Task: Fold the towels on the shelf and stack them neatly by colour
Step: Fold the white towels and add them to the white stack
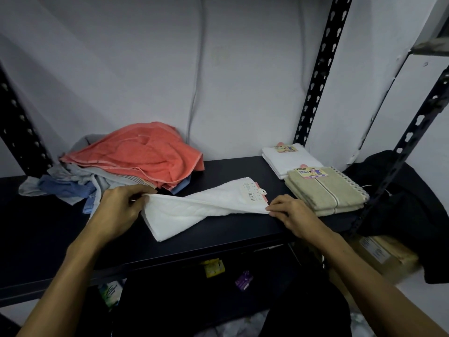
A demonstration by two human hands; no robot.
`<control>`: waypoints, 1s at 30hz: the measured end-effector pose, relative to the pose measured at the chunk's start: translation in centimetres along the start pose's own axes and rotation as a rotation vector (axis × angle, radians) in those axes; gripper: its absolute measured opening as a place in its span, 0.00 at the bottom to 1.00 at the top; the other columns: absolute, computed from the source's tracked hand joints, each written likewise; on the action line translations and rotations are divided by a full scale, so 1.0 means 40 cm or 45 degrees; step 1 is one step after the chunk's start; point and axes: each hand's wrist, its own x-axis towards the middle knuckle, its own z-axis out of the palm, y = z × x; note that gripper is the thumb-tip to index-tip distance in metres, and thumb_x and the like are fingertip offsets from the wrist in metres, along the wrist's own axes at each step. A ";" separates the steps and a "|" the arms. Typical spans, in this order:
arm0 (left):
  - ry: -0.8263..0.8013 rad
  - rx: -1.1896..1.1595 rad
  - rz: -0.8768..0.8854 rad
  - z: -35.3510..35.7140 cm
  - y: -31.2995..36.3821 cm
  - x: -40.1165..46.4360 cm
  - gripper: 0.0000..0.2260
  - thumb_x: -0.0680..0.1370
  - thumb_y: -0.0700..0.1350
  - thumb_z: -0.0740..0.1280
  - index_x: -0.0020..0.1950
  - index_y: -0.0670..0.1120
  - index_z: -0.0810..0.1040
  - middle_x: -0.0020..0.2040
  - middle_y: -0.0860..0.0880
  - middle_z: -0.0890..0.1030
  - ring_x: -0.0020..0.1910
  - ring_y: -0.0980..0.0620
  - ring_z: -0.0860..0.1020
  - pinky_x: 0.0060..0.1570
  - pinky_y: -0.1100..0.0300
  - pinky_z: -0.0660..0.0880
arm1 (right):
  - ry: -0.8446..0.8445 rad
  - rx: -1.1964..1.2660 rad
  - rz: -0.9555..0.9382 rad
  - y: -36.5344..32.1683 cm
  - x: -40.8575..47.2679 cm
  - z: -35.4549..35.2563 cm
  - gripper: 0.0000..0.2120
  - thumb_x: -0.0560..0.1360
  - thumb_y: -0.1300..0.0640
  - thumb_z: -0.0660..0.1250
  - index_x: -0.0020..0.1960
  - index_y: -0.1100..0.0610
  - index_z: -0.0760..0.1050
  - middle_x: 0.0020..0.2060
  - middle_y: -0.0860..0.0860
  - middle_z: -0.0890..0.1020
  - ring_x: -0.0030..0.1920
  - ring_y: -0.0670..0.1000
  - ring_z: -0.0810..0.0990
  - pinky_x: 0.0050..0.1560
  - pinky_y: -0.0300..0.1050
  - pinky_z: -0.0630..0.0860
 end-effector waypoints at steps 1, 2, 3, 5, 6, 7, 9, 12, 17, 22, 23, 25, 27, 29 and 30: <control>0.010 0.009 -0.001 0.003 0.000 0.000 0.12 0.78 0.34 0.70 0.57 0.46 0.86 0.48 0.54 0.84 0.50 0.53 0.82 0.52 0.58 0.74 | 0.001 -0.031 -0.015 -0.003 0.002 0.001 0.07 0.78 0.61 0.70 0.54 0.60 0.85 0.48 0.50 0.82 0.50 0.52 0.79 0.53 0.47 0.76; 0.023 0.013 -0.009 0.004 0.002 0.000 0.12 0.78 0.34 0.70 0.57 0.46 0.86 0.48 0.54 0.84 0.49 0.52 0.82 0.51 0.58 0.74 | 0.013 -0.061 -0.036 -0.007 0.004 0.005 0.07 0.78 0.62 0.70 0.53 0.61 0.84 0.47 0.51 0.82 0.48 0.53 0.79 0.51 0.47 0.76; 0.046 0.004 -0.019 0.005 0.004 0.001 0.12 0.78 0.34 0.69 0.56 0.47 0.86 0.47 0.54 0.84 0.47 0.52 0.82 0.50 0.58 0.74 | 0.038 -0.078 -0.055 -0.013 0.006 0.012 0.06 0.78 0.63 0.69 0.53 0.61 0.84 0.46 0.52 0.81 0.47 0.53 0.78 0.50 0.46 0.76; 0.123 -0.036 -0.026 0.003 0.006 0.007 0.14 0.78 0.34 0.69 0.53 0.54 0.84 0.45 0.54 0.84 0.41 0.54 0.82 0.45 0.60 0.74 | 0.110 -0.026 -0.026 -0.030 0.008 0.025 0.07 0.79 0.64 0.67 0.55 0.62 0.81 0.45 0.53 0.79 0.45 0.53 0.76 0.50 0.41 0.71; 0.168 -0.063 -0.027 0.001 0.002 0.015 0.16 0.78 0.35 0.68 0.51 0.58 0.82 0.45 0.53 0.84 0.42 0.54 0.81 0.46 0.60 0.74 | 0.156 0.036 0.017 -0.040 0.010 0.029 0.08 0.79 0.64 0.66 0.56 0.62 0.81 0.45 0.52 0.79 0.45 0.52 0.76 0.50 0.39 0.70; 0.207 -0.084 -0.026 -0.003 -0.005 0.026 0.18 0.78 0.35 0.68 0.50 0.60 0.80 0.45 0.53 0.84 0.44 0.54 0.81 0.48 0.62 0.74 | 0.202 0.094 0.049 -0.051 0.013 0.032 0.09 0.79 0.65 0.66 0.58 0.61 0.80 0.45 0.51 0.79 0.45 0.50 0.75 0.49 0.39 0.70; 0.246 -0.094 -0.035 -0.017 -0.019 0.050 0.19 0.78 0.35 0.68 0.48 0.62 0.78 0.46 0.54 0.83 0.47 0.55 0.80 0.49 0.66 0.72 | 0.282 0.164 0.069 -0.078 0.018 0.032 0.09 0.78 0.65 0.66 0.57 0.61 0.79 0.44 0.48 0.78 0.43 0.47 0.74 0.47 0.38 0.70; 0.298 -0.121 -0.081 -0.046 -0.036 0.085 0.14 0.77 0.35 0.70 0.50 0.56 0.80 0.46 0.51 0.83 0.47 0.51 0.82 0.48 0.71 0.73 | 0.303 0.226 0.053 -0.112 0.031 0.010 0.07 0.80 0.64 0.65 0.56 0.60 0.80 0.43 0.48 0.78 0.43 0.47 0.75 0.46 0.37 0.70; 0.287 -0.122 -0.089 -0.086 -0.052 0.143 0.08 0.77 0.33 0.71 0.56 0.39 0.83 0.49 0.42 0.85 0.48 0.47 0.82 0.46 0.78 0.72 | 0.142 0.318 -0.003 -0.153 0.057 -0.075 0.05 0.80 0.61 0.68 0.50 0.58 0.83 0.40 0.43 0.80 0.43 0.41 0.79 0.45 0.30 0.69; 0.242 -0.145 -0.038 -0.135 -0.031 0.189 0.08 0.77 0.32 0.70 0.55 0.39 0.83 0.48 0.43 0.85 0.40 0.52 0.82 0.45 0.74 0.76 | -0.177 0.023 -0.159 -0.166 0.077 -0.152 0.06 0.80 0.56 0.67 0.49 0.54 0.83 0.41 0.41 0.77 0.40 0.40 0.75 0.46 0.33 0.69; 0.230 -0.147 -0.025 -0.141 -0.026 0.196 0.08 0.77 0.32 0.70 0.54 0.40 0.83 0.48 0.42 0.85 0.39 0.53 0.82 0.44 0.75 0.75 | -0.196 -0.077 -0.198 -0.164 0.084 -0.165 0.07 0.81 0.56 0.66 0.48 0.55 0.81 0.40 0.43 0.76 0.40 0.41 0.73 0.46 0.37 0.69; 0.203 -0.122 -0.002 -0.148 -0.014 0.205 0.07 0.78 0.34 0.71 0.55 0.40 0.83 0.48 0.43 0.85 0.40 0.53 0.83 0.44 0.76 0.75 | -0.159 -0.202 -0.217 -0.145 0.106 -0.188 0.08 0.81 0.57 0.63 0.47 0.57 0.79 0.40 0.48 0.77 0.42 0.49 0.73 0.47 0.45 0.69; 0.172 -0.116 0.025 -0.148 0.005 0.210 0.08 0.78 0.34 0.71 0.56 0.40 0.84 0.47 0.45 0.85 0.42 0.53 0.82 0.43 0.79 0.73 | -0.081 -0.212 -0.157 -0.117 0.132 -0.215 0.08 0.81 0.58 0.63 0.49 0.59 0.80 0.43 0.53 0.80 0.46 0.53 0.76 0.49 0.47 0.69; 0.153 -0.116 0.050 -0.150 0.026 0.214 0.08 0.78 0.35 0.71 0.55 0.43 0.84 0.45 0.49 0.84 0.43 0.55 0.83 0.43 0.81 0.72 | 0.033 -0.202 -0.103 -0.092 0.157 -0.244 0.07 0.81 0.62 0.63 0.51 0.61 0.80 0.45 0.54 0.80 0.47 0.53 0.74 0.51 0.47 0.69; 0.141 -0.142 0.058 -0.153 0.034 0.215 0.09 0.78 0.35 0.71 0.54 0.46 0.84 0.44 0.54 0.84 0.42 0.59 0.83 0.43 0.80 0.72 | 0.117 -0.196 -0.093 -0.085 0.169 -0.258 0.06 0.80 0.63 0.63 0.51 0.62 0.79 0.44 0.53 0.78 0.47 0.53 0.72 0.52 0.48 0.70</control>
